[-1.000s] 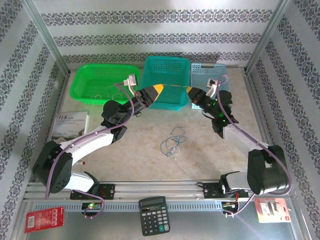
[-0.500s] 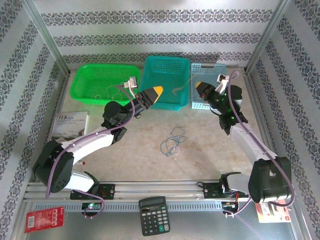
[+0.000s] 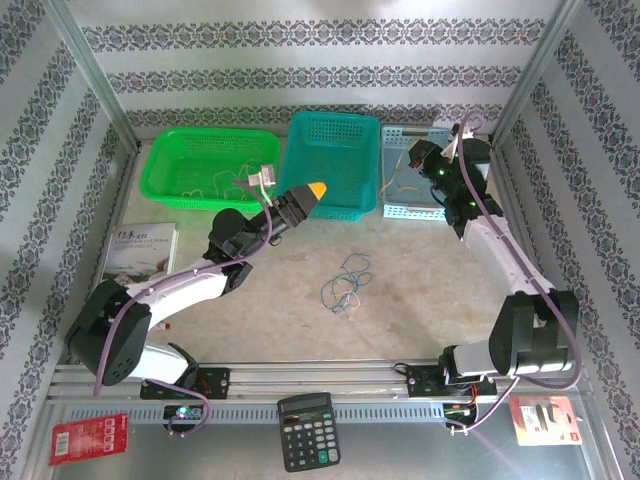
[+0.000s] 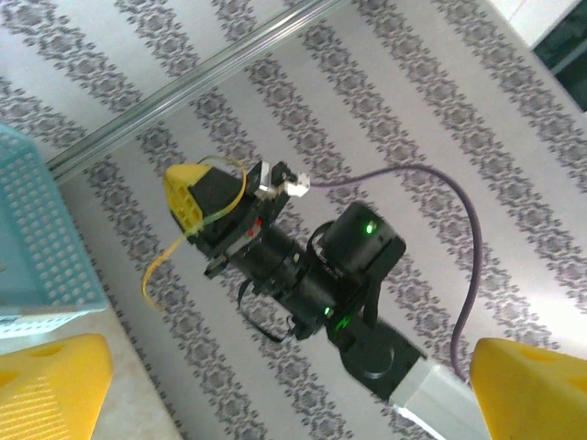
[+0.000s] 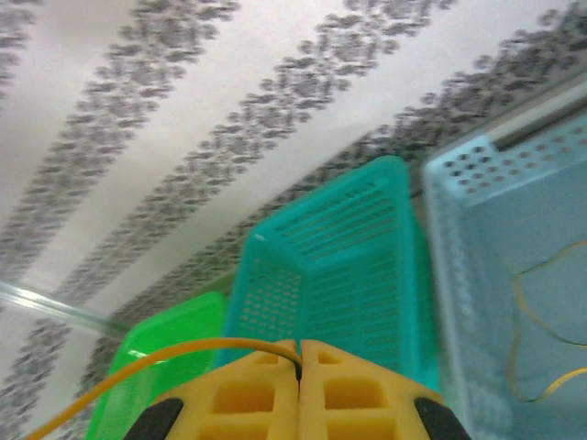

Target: Untangle the cables

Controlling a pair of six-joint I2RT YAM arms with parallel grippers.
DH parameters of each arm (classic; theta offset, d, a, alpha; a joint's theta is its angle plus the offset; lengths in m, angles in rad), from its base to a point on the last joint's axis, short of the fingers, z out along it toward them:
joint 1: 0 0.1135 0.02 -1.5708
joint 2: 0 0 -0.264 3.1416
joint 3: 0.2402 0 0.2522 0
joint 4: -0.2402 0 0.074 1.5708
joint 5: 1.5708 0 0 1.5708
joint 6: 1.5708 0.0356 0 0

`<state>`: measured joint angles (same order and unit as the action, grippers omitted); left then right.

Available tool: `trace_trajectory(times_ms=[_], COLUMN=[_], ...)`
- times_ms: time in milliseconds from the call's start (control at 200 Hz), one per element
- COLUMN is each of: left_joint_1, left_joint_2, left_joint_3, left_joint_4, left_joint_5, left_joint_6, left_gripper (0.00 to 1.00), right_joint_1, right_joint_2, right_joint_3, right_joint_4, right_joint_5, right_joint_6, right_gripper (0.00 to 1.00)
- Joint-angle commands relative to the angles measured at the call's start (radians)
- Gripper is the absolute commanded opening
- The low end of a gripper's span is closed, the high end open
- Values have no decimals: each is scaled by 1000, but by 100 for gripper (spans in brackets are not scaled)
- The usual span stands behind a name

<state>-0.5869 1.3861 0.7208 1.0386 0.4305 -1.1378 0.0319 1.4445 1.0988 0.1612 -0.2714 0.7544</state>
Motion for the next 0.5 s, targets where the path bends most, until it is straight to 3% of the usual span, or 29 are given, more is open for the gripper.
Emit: trace_trajectory(times_ms=[0, 325, 495], left_joint_1=[6, 6, 7], left_joint_2=[-62, -170, -213], left_joint_3=[-13, -57, -62], left_joint_4=[-91, -235, -289], left_joint_5=[-13, -40, -40], left_joint_6=[95, 171, 190], left_gripper=[100, 100, 100], right_joint_1=[-32, -90, -108], right_joint_2=[76, 326, 410], right_joint_3=[82, 274, 333], right_joint_4=[-39, -165, -213], right_joint_5=[75, 95, 55], right_joint_6=[-40, -71, -79], right_gripper=[0, 0, 47])
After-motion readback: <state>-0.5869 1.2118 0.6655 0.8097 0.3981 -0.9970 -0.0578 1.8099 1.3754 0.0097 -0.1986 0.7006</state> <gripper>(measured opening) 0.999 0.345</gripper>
